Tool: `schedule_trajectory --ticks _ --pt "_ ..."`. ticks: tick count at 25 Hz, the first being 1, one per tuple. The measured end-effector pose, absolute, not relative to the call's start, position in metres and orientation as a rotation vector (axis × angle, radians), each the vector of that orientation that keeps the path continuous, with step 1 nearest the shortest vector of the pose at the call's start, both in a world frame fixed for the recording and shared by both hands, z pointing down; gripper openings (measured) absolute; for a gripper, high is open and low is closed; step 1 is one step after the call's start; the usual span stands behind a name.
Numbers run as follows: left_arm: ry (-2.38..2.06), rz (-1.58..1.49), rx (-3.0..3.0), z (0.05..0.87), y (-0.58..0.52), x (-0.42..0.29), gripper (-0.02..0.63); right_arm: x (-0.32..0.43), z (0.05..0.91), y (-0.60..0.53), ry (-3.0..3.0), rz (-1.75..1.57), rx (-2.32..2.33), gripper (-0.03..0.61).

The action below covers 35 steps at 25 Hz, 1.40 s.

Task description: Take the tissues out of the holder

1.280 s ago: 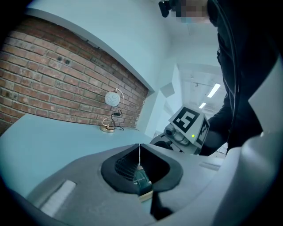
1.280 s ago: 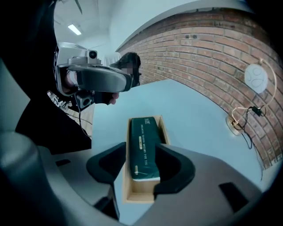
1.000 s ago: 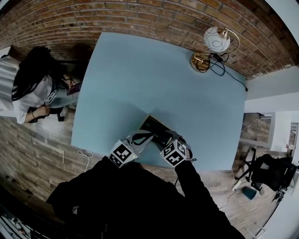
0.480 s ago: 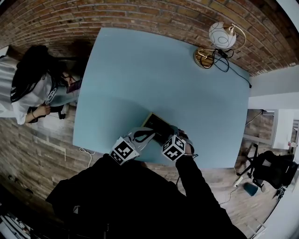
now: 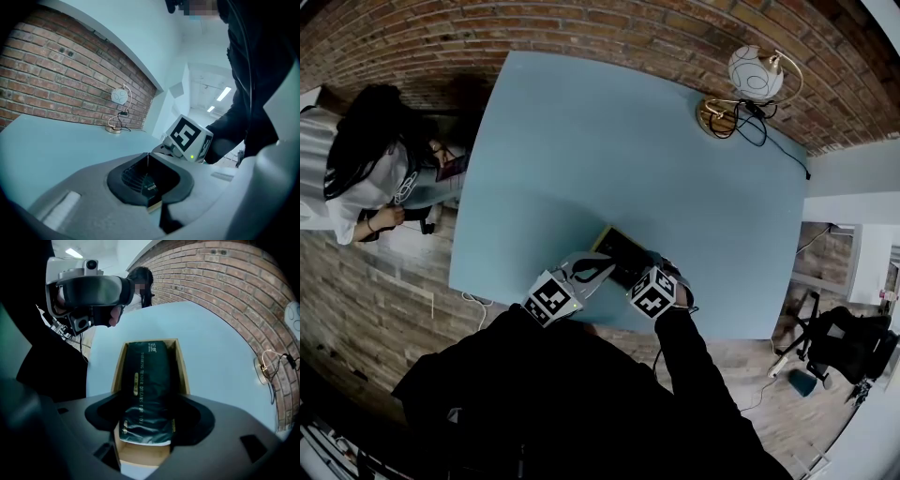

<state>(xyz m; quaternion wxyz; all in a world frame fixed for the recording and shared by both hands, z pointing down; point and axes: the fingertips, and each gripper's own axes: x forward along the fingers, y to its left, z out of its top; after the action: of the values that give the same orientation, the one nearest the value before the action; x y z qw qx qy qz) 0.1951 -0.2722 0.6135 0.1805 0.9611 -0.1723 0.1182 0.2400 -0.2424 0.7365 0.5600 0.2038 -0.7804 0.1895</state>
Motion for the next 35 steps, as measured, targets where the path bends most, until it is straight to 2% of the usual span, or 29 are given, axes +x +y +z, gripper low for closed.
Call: schedule_trajectory --ticks 18,35 --pt "-0.540 0.353 2.701 0.613 -0.273 0.195 0.009 0.240 0.735 -0.244 -1.844 0.460 0.487 0.279" --pt "-0.586 0.338 2.723 0.599 -0.266 0.194 0.009 0.243 0.713 -0.241 -1.853 0.465 0.486 0.276"
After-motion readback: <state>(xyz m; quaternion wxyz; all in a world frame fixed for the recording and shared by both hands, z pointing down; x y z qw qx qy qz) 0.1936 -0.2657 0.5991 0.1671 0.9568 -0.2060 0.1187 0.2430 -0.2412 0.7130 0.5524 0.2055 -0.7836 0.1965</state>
